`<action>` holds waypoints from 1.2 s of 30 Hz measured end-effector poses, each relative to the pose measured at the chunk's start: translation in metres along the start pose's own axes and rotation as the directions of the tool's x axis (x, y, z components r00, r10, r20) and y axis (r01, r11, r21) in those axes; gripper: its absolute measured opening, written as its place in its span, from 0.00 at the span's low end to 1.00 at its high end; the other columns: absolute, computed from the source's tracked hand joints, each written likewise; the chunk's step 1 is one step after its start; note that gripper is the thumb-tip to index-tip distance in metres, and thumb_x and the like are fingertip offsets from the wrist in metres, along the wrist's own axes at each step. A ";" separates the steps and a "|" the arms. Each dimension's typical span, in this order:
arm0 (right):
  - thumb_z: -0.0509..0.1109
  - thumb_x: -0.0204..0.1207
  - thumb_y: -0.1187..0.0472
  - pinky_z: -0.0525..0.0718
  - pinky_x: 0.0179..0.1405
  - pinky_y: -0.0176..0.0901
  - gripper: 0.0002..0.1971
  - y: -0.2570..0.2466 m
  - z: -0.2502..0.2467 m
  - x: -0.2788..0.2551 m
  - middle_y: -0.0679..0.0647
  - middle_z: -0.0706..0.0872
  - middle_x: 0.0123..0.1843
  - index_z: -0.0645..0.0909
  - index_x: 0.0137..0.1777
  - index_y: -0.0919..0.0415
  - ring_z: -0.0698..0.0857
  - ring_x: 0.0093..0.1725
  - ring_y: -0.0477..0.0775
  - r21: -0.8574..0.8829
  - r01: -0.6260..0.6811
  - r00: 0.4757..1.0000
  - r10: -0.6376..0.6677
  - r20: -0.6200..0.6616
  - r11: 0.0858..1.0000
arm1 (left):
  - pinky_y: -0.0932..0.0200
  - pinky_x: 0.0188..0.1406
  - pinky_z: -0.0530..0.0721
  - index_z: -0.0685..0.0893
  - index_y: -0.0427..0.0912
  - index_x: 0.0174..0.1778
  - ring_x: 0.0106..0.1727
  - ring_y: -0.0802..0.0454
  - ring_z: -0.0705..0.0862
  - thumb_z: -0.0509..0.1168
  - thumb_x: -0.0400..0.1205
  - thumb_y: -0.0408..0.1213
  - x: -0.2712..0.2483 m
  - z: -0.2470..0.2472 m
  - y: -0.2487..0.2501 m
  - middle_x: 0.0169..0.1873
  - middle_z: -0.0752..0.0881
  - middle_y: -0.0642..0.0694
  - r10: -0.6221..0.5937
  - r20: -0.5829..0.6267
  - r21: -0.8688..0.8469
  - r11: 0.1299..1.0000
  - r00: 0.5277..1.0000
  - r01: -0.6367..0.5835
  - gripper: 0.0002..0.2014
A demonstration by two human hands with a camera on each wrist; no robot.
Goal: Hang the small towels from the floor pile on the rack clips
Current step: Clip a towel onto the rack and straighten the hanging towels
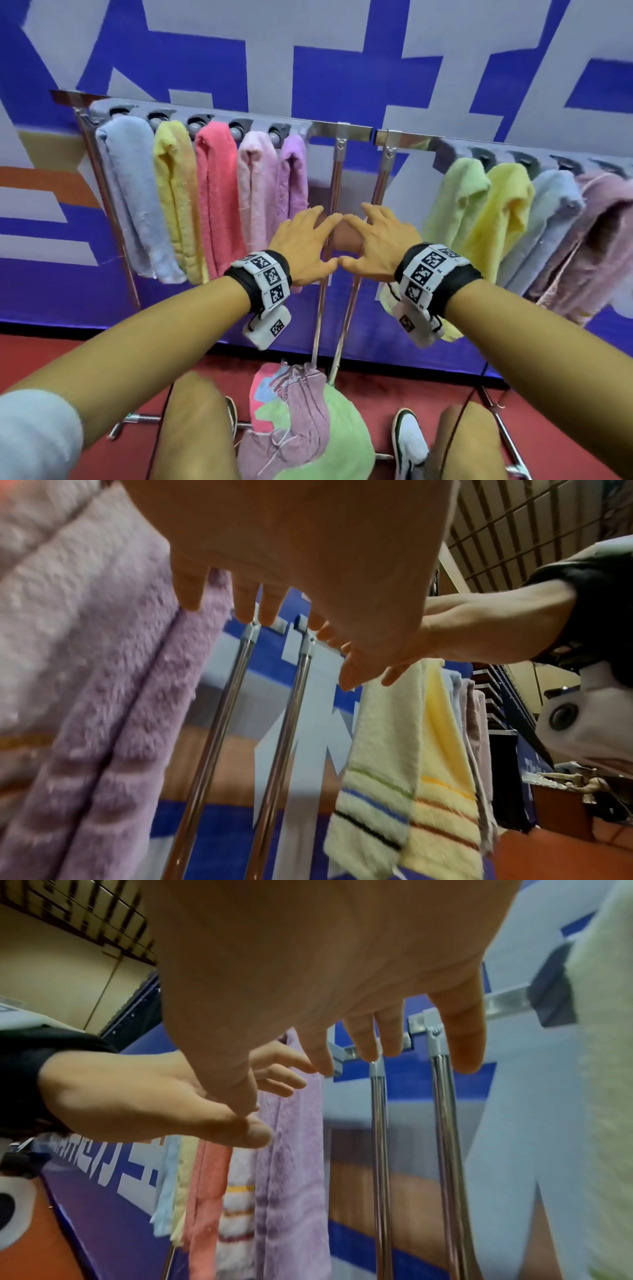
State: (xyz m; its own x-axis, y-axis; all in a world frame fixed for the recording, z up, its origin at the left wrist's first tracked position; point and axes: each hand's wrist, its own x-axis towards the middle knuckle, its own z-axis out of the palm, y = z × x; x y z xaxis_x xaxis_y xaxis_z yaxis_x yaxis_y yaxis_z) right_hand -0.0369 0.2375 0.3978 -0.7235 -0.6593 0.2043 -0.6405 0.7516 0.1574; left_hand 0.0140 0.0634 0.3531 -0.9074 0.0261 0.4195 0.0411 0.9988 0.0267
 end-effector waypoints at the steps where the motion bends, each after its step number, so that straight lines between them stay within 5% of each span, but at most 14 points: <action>1: 0.62 0.70 0.28 0.76 0.68 0.70 0.42 0.002 0.012 -0.005 0.58 0.56 0.86 0.57 0.82 0.43 0.54 0.85 0.61 0.018 -0.001 1.000 0.001 0.014 1.000 | 0.37 0.76 0.69 0.56 0.55 0.84 0.82 0.38 0.62 0.63 0.76 0.64 -0.004 0.012 0.004 0.82 0.61 0.37 0.004 0.021 0.000 1.000 1.000 -0.004 0.42; 6: 0.61 0.72 0.28 0.73 0.72 0.69 0.43 0.002 0.079 -0.025 0.58 0.55 0.86 0.55 0.83 0.44 0.53 0.85 0.60 0.051 -0.013 0.989 0.005 0.150 0.999 | 0.35 0.80 0.61 0.50 0.57 0.85 0.85 0.41 0.56 0.62 0.77 0.65 -0.032 0.074 0.013 0.85 0.55 0.38 -0.020 0.217 0.015 1.000 0.976 0.017 0.43; 17: 0.59 0.72 0.28 0.67 0.72 0.72 0.42 -0.016 0.225 -0.043 0.57 0.56 0.86 0.56 0.83 0.43 0.55 0.84 0.59 0.103 -0.008 0.911 -0.035 0.410 0.995 | 0.28 0.81 0.51 0.47 0.59 0.85 0.86 0.41 0.47 0.59 0.78 0.66 -0.098 0.201 -0.013 0.86 0.49 0.40 -0.157 0.530 0.081 0.988 0.833 0.135 0.43; 22: 0.60 0.70 0.28 0.69 0.70 0.69 0.40 -0.018 0.278 -0.040 0.56 0.59 0.84 0.60 0.81 0.43 0.57 0.83 0.59 0.146 -0.014 0.872 -0.059 0.486 0.989 | 0.31 0.81 0.51 0.47 0.59 0.85 0.86 0.40 0.48 0.60 0.79 0.66 -0.105 0.243 -0.029 0.86 0.48 0.41 -0.218 0.574 0.063 0.973 0.790 0.223 0.43; 28: 0.63 0.70 0.29 0.71 0.71 0.66 0.40 -0.032 0.348 -0.033 0.55 0.67 0.80 0.62 0.81 0.43 0.64 0.80 0.60 0.209 -0.008 0.810 -0.116 0.575 0.978 | 0.34 0.79 0.63 0.55 0.55 0.85 0.84 0.36 0.57 0.67 0.77 0.60 -0.111 0.287 -0.050 0.84 0.56 0.37 -0.270 0.568 -0.050 0.931 0.777 0.360 0.43; 36: 0.62 0.75 0.35 0.68 0.75 0.64 0.39 -0.065 0.443 -0.034 0.58 0.63 0.83 0.59 0.84 0.47 0.62 0.81 0.62 0.269 0.030 0.656 -0.222 0.721 0.963 | 0.39 0.80 0.63 0.64 0.51 0.82 0.83 0.34 0.57 0.69 0.74 0.52 -0.122 0.327 -0.064 0.83 0.57 0.35 -0.310 0.627 -0.179 0.835 0.714 0.520 0.39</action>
State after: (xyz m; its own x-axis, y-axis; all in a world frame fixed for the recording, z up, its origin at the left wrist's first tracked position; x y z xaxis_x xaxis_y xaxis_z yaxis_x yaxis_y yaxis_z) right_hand -0.0846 0.2039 -0.0473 -0.5185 -0.6117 -0.5975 -0.7075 0.6993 -0.1021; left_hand -0.0148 0.0095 0.0039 -0.9234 -0.2649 -0.2777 -0.3624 0.8403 0.4032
